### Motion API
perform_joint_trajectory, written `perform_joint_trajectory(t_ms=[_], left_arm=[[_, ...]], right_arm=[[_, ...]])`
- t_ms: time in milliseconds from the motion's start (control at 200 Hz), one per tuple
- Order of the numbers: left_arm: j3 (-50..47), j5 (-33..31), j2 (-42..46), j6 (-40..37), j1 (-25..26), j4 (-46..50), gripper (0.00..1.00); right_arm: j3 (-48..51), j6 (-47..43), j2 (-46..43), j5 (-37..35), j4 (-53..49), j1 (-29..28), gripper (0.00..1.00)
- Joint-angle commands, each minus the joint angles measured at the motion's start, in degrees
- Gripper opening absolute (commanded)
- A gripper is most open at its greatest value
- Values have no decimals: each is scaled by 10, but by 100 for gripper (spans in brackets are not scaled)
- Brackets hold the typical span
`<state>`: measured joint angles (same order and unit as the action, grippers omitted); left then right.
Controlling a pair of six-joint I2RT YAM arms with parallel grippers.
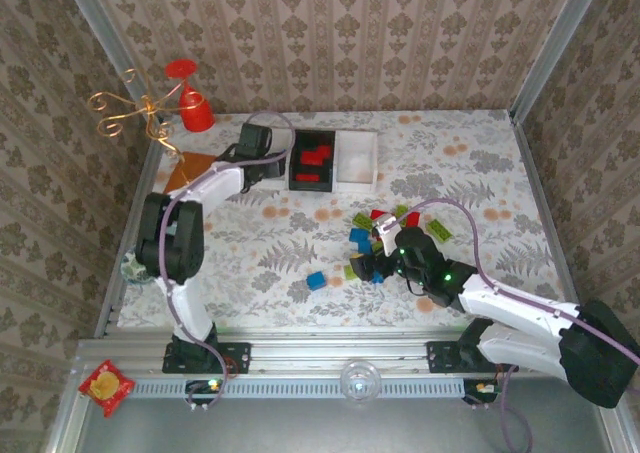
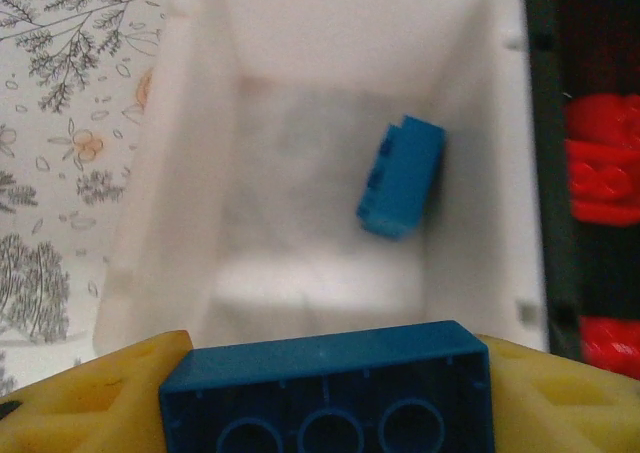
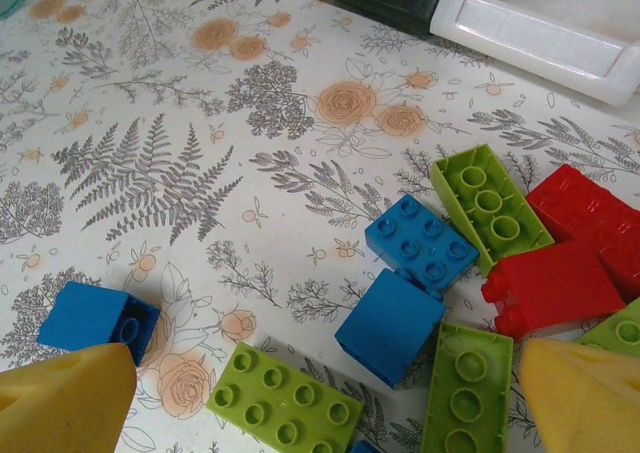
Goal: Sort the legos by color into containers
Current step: Place the lego in the container, then pick up the lego from the middle-left of the table.
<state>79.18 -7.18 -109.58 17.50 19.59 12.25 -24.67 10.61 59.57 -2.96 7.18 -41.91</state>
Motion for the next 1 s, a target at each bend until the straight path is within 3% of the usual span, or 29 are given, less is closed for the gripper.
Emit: perform_joint_trajectory(t_ms=[0, 225, 405, 525, 625, 750, 995], left_arm=[[54, 11, -40, -22, -12, 12, 58], [112, 15, -62, -35, -11, 35, 75], [34, 11, 23, -34, 2, 1, 84], [-47, 16, 104, -36, 23, -11, 85], [-159, 50, 194, -32, 62, -35, 85], [-279, 111, 286, -53, 147, -23, 83], [-398, 170, 375, -81, 284, 28, 83]], right_arm=[[-8, -7, -14, -18, 6, -4, 100], [-6, -8, -18, -33, 1, -3, 100], [-6, -9, -20, -64, -7, -2, 100], [-8, -9, -22, -76, -15, -3, 100], [-7, -11, -38, -93, -30, 0, 100], [4, -12, -89, -107, -52, 31, 100], [44, 33, -207, -65, -75, 130, 100]])
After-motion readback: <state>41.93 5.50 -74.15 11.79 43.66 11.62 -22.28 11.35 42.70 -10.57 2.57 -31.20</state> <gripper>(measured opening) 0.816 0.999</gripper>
